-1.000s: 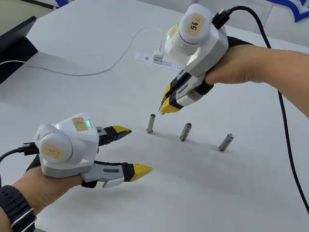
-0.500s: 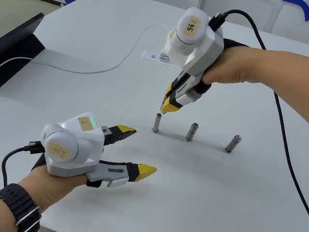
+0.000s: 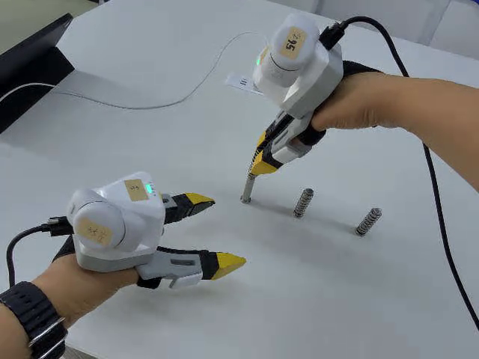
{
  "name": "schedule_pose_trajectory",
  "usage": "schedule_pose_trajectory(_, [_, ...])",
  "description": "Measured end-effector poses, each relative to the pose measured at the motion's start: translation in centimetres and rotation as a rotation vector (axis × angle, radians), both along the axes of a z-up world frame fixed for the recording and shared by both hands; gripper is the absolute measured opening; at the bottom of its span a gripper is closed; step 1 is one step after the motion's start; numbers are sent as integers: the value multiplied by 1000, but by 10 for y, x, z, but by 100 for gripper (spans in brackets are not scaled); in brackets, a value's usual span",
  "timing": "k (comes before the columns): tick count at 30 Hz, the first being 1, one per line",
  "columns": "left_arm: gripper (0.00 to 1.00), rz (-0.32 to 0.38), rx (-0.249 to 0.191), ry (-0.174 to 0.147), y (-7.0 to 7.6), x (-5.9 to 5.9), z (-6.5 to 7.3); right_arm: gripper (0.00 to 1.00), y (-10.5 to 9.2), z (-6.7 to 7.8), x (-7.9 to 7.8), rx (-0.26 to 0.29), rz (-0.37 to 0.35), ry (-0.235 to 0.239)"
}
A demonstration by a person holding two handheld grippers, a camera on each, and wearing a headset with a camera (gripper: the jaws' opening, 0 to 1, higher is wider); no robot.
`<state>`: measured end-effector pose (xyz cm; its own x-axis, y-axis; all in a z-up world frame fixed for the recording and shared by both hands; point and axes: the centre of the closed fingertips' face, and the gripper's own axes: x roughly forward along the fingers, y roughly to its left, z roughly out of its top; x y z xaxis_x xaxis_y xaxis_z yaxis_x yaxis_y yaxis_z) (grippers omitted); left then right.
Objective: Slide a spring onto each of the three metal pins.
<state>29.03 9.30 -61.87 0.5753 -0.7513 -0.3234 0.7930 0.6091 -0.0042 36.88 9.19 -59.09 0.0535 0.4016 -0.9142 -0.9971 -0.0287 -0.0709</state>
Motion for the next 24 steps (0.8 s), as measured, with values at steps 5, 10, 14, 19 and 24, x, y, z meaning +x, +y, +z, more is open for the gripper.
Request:
schedule_pose_trajectory(5, [59,2,-2,3,0,0,-1,13,0,-4,1,-7,2,4])
schedule_pose_trajectory(10, [59,3,-6,7,2,2,-4,13,1,-8,2,-11,0,12])
schedule_pose_trajectory(14, [59,5,-6,8,3,3,-5,13,2,-13,2,-15,-4,20])
schedule_pose_trajectory(19, [59,7,-5,12,5,4,-7,13,3,-20,1,-28,-6,23])
schedule_pose_trajectory(24, [59,8,-5,15,5,4,-9,13,3,-27,1,-43,-13,22])
